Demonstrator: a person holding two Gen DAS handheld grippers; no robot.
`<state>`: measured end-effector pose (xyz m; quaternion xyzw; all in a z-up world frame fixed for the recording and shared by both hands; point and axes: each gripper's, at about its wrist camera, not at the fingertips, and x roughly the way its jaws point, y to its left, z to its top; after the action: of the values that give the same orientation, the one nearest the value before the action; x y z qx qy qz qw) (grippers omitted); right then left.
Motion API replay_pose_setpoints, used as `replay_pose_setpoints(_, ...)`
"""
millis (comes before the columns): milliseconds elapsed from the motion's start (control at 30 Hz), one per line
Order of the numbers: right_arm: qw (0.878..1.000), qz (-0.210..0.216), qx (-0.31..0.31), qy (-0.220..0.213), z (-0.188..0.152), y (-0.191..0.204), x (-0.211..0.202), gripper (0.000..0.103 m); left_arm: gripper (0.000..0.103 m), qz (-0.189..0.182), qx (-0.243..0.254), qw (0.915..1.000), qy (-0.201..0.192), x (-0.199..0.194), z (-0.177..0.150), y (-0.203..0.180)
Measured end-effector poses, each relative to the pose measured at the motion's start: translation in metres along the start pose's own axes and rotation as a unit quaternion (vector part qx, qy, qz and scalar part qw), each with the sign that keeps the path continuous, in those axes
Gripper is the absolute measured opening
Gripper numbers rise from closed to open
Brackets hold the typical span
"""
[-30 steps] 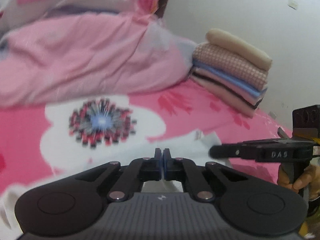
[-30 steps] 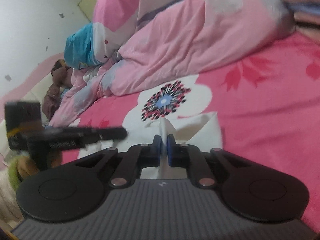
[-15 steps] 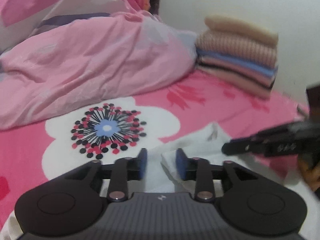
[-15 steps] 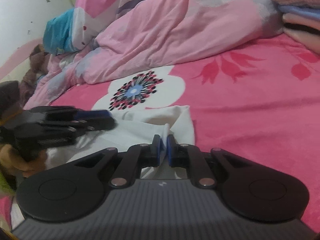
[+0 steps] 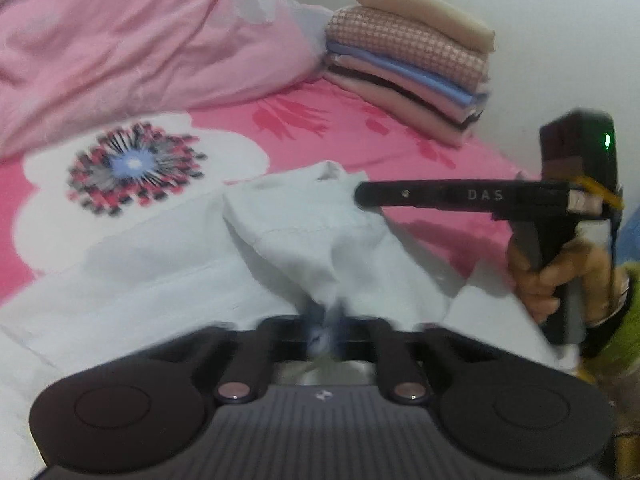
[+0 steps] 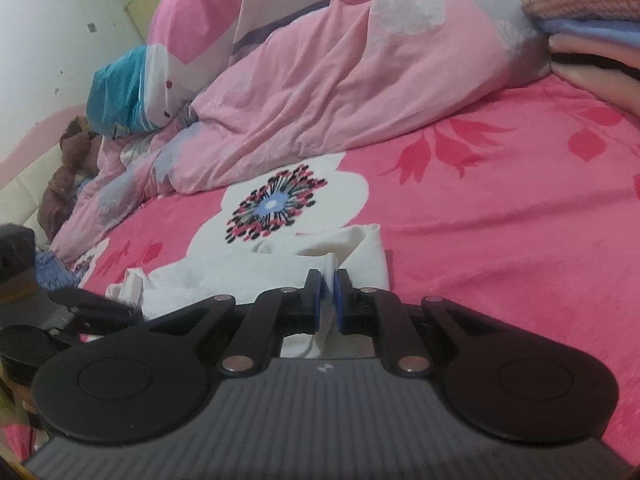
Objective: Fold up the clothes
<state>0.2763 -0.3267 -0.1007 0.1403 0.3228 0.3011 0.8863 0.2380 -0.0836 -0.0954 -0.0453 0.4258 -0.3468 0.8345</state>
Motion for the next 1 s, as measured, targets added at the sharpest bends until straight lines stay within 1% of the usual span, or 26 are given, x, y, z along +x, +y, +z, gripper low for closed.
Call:
replay_pose_setpoints(33, 1.0, 0.003, 0.0, -0.006, 0.0, 0.0, -0.002, 0.006, 0.003, -0.021, -0.023, 0.9995, 0.0, -0.001, 0.001, 0.005)
replay_pose_setpoints(67, 1.0, 0.005, -0.001, -0.012, 0.001, -0.001, -0.003, 0.006, 0.003, -0.031, -0.043, 0.9986, 0.003, -0.001, 0.001, 0.011)
replay_pose_setpoints(133, 1.0, 0.005, 0.003, -0.011, 0.001, -0.003, -0.002, 0.006, 0.004, -0.026, -0.067, 0.9971, 0.024, 0.006, 0.001, 0.021)
replay_pose_setpoints(200, 1.0, 0.005, 0.01, -0.005, 0.0, -0.005, 0.0, 0.008, 0.007, -0.036, -0.091, 0.9944, 0.04, 0.012, 0.001, 0.031)
replay_pose_setpoints(233, 1.0, 0.005, 0.013, -0.003, 0.0, -0.006, 0.001, 0.008, 0.012, -0.045, -0.1, 0.9933, 0.038, 0.011, 0.002, 0.033)
replay_pose_setpoints(267, 1.0, 0.004, 0.016, 0.0, 0.0, -0.007, 0.002, 0.008, 0.027, -0.054, -0.109, 0.9919, 0.037, 0.011, 0.003, 0.035)
replay_pose_setpoints(300, 1.0, 0.004, 0.019, 0.002, 0.0, -0.008, 0.004, 0.008, 0.039, -0.063, -0.116, 0.9908, 0.032, 0.009, 0.004, 0.037)
replay_pose_setpoints(333, 1.0, 0.006, 0.022, 0.002, 0.0, -0.009, 0.003, 0.008, 0.059, -0.069, -0.12, 0.9901, 0.024, 0.006, 0.006, 0.036)
replay_pose_setpoints(367, 1.0, 0.009, 0.026, 0.0, 0.0, -0.01, 0.002, 0.008, 0.067, -0.069, -0.122, 0.9899, 0.019, 0.005, 0.008, 0.036)
replay_pose_setpoints(500, 0.999, 0.015, 0.034, -0.001, 0.001, -0.012, 0.001, 0.008, 0.067, -0.05, -0.131, 0.99, 0.017, 0.008, 0.021, 0.037)
replay_pose_setpoints(600, 0.999, 0.019, 0.034, -0.001, 0.0, -0.011, 0.002, 0.008, 0.066, -0.033, -0.146, 0.9882, 0.029, 0.016, 0.029, 0.041)
replay_pose_setpoints(700, 0.999, 0.024, 0.034, -0.001, 0.0, -0.011, 0.002, 0.008, 0.056, -0.018, -0.147, 0.9888, 0.019, 0.019, 0.034, 0.042)
replay_pose_setpoints(733, 0.999, 0.026, 0.033, -0.002, 0.0, -0.01, 0.002, 0.008, 0.044, -0.013, -0.147, 0.989, 0.014, 0.02, 0.036, 0.043)
replay_pose_setpoints(767, 0.999, 0.028, 0.031, -0.004, 0.0, -0.01, 0.001, 0.008, 0.026, -0.009, -0.145, 0.9894, 0.009, 0.02, 0.037, 0.043)
replay_pose_setpoints(833, 0.999, 0.031, 0.026, -0.012, 0.0, -0.008, -0.002, 0.007, 0.011, -0.009, -0.136, 0.9906, -0.001, 0.019, 0.038, 0.042)
replay_pose_setpoints(900, 0.999, 0.039, 0.021, -0.027, 0.001, -0.006, -0.009, 0.007, 0.009, -0.021, -0.114, 0.993, -0.02, 0.015, 0.038, 0.039)
replay_pose_setpoints(1000, 0.998, 0.047, 0.011, -0.047, 0.002, -0.004, -0.017, 0.007, 0.009, -0.029, -0.063, 0.996, -0.056, 0.01, 0.039, 0.031)
